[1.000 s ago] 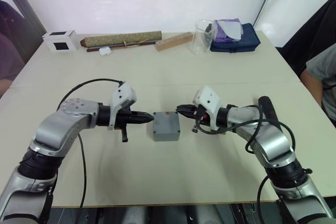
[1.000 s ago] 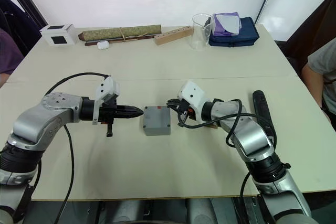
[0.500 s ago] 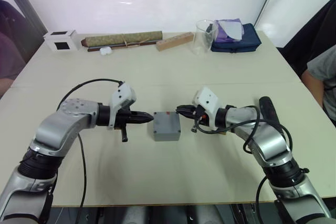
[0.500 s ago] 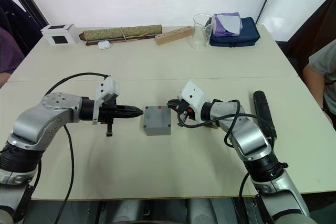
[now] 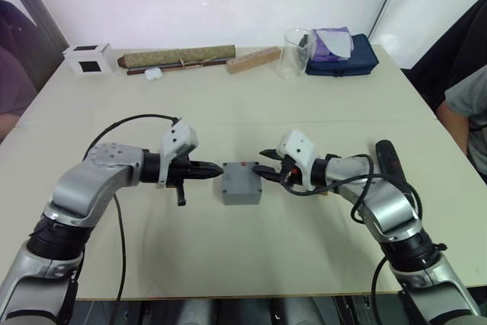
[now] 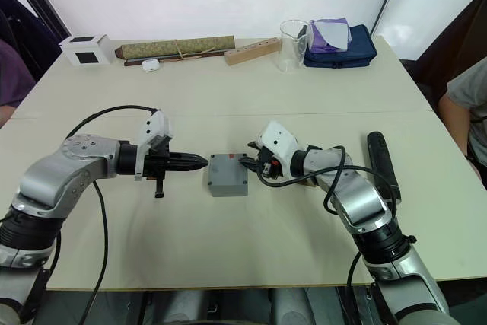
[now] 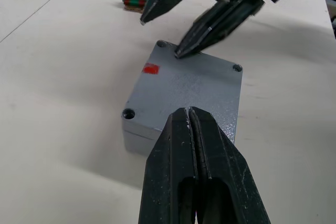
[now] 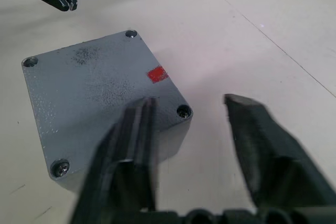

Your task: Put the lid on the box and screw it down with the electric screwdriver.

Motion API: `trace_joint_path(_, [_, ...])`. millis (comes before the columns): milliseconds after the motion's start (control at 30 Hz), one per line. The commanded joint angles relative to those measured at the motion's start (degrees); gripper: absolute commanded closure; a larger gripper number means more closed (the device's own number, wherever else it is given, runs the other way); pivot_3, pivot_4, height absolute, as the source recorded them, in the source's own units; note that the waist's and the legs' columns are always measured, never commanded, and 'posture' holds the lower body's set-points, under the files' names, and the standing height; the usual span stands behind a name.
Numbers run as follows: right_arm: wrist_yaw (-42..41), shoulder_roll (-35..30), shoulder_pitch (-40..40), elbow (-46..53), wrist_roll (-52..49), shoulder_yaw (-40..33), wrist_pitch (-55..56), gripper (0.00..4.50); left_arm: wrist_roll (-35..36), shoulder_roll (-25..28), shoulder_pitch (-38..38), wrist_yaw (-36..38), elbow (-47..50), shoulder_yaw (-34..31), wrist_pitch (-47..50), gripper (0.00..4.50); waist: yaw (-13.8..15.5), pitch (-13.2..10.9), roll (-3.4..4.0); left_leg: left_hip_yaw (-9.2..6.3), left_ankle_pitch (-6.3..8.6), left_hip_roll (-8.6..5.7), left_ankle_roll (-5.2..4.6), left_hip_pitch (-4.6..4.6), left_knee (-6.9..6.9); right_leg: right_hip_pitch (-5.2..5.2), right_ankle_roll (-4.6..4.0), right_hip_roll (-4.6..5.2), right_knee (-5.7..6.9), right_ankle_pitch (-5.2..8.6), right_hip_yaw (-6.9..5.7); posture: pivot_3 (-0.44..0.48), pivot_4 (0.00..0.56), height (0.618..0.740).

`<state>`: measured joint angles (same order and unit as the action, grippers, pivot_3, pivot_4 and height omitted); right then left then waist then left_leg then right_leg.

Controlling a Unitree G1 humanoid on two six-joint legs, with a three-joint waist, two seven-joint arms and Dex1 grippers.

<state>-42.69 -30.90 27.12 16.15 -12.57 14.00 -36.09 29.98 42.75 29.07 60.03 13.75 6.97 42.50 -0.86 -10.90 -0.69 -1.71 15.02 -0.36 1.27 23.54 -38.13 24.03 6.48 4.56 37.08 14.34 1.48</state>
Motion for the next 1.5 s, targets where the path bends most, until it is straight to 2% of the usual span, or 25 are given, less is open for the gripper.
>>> trace_joint_path(33, [-1.0, -1.83, 1.23, 3.55, -1.95, -3.73, -1.52, 0.64, 2.11, -0.69, 1.98, -0.49, 0.92, -2.9, 0.7, 4.5, 0.04, 0.0, 0.0, 0.0, 0.0, 0.0, 0.0, 0.0, 0.0, 0.0, 0.0, 0.0, 0.0, 0.0, 0.0, 0.0, 0.15, 0.74])
trace_joint_path(67, [-1.34, -2.21, 1.32, 4.18, -2.88, -4.67, -2.54, 0.24, 2.59, -0.95, 2.27, -0.65, 0.92, -3.13, 0.93, 4.5, 0.04, 0.0, 0.01, 0.0, 0.0, 0.0, 0.0, 0.0, 0.0, 0.0, 0.0, 0.0, 0.0, 0.0, 0.0, 0.0, 0.15, 0.74])
trace_joint_path(100, [-1.64, -2.53, 1.31, 4.61, -3.55, -5.37, -3.23, 0.08, 2.87, -1.2, 2.49, -0.84, 1.0, -3.22, 1.18, 4.5, 0.04, 0.0, 0.0, 0.0, 0.0, 0.0, 0.0, 0.0, 0.0, 0.0, 0.0, 0.01, 0.0, 0.0, 0.0, 0.0, 0.15, 0.74])
trace_joint_path(200, [-0.94, -3.63, 2.6, 6.7, -9.43, -12.47, -11.39, 0.08, 4.3, -1.94, 4.17, -0.36, 1.26, -3.62, 1.67, 4.5, 0.15, -0.01, 0.0, -0.01, 0.0, 0.0, 0.0, 0.0, 0.0, 0.0, 0.0, 0.01, 0.0, 0.0, 0.0, 0.0, 0.15, 0.74])
trace_joint_path(267, [-0.08, -9.12, 5.48, 4.76, -11.86, -20.19, -21.08, 0.08, 4.39, -2.45, 6.83, 2.31, 1.22, -1.63, 0.42, 4.5, 0.21, -0.02, 0.01, -0.02, 0.0, -0.01, 0.0, 0.0, -0.01, -0.02, 0.0, 0.02, 0.0, 0.0, 0.0, 0.0, 0.15, 0.74])
trace_joint_path(333, [-2.45, -17.9, 7.47, 1.57, -13.46, -24.5, -28.76, 0.08, 4.13, -3.31, 9.0, 5.14, 1.21, 0.49, -1.18, 4.5, 0.62, -0.05, 0.04, -0.02, 0.0, -0.05, 0.0, 0.01, -0.02, -0.03, 0.0, 0.07, -0.01, 0.0, -0.01, 0.0, 0.15, 0.74])
trace_joint_path(433, [-4.58, -27.98, 9.71, -4.37, -14.69, -24.37, -38.45, 0.08, 3.57, -4.36, 10.0, 7.95, 1.84, 2.77, -3.05, 4.5, 0.98, -0.04, 0.03, 0.03, 0.0, -0.11, -0.01, 0.01, 0.0, -0.08, -0.01, 0.13, -0.13, 0.0, -0.01, 0.0, 0.15, 0.74])
trace_joint_path(533, [-8.43, -37.36, 8.11, -7.64, -15.78, -21.3, -43.21, 0.08, 2.56, -5.21, 10.43, 9.79, 2.64, 4.83, -5.0, 4.5, 0.48, -0.04, 0.05, 0.04, 0.02, -0.01, -0.03, -0.01, 0.06, -0.1, -0.02, 0.04, -0.21, 0.01, -0.01, 0.0, 0.15, 0.74])
trace_joint_path(700, [-12.65, -47.02, 5.97, -13.46, -17.7, -13.39, -50.44, 0.08, 0.38, -6.29, 11.11, 11.77, 2.68, 7.75, -8.42, 4.5, -0.28, -0.04, 0.1, 0.16, 0.02, 0.01, -0.03, -0.07, 0.07, -0.07, -0.04, 0.06, -0.15, 0.02, 0.06, 0.0, 0.15, 0.74])
trace_joint_path(900, [-14.74, -45.49, 9.24, -21.28, -18.19, -6.62, -51.67, 0.08, -0.36, -8.4, 10.32, 10.25, 3.15, 8.5, -8.53, 4.5, -0.24, -0.04, 0.1, 0.17, 0.02, 0.01, -0.03, -0.1, 0.05, -0.06, -0.03, 0.04, -0.13, 0.03, 0.08, 0.0, 0.15, 0.74])
trace_joint_path(1333, [-18.72, -37.58, 19.51, -36.92, -10.24, 9.94, -43.94, 0.08, 2.1, -5.89, 5.25, 4.8, 9.52, 4.41, -2.82, 4.5, -0.06, -0.04, 0.1, 0.14, 0.02, 0.0, -0.03, -0.07, 0.04, -0.03, -0.02, 0.04, -0.12, 0.03, 0.07, 0.0, 0.15, 0.74])
trace_joint_path(1467, [-22.61, -35.08, 20.73, -39.08, -6.43, 16.32, -39.92, 0.08, 3.52, -5.06, 2.75, 1.46, 12.47, 2.15, -0.11, 4.5, -0.28, -0.01, -0.01, 0.1, 0.02, 0.03, -0.03, -0.08, 0.04, -0.06, -0.02, -0.02, -0.13, 0.03, 0.05, 0.0, 0.15, 0.74])
trace_joint_path(1500, [-23.05, -34.82, 20.69, -38.83, -5.58, 17.22, -39.48, 0.31, 4.06, -5.09, 2.21, 0.54, 13.14, 1.62, 0.59, 4.5, -0.26, 0.01, -0.05, 0.1, 0.02, 0.03, -0.03, -0.1, 0.04, -0.08, -0.02, -0.02, -0.13, 0.02, 0.05, 0.0, 0.15, 0.74])
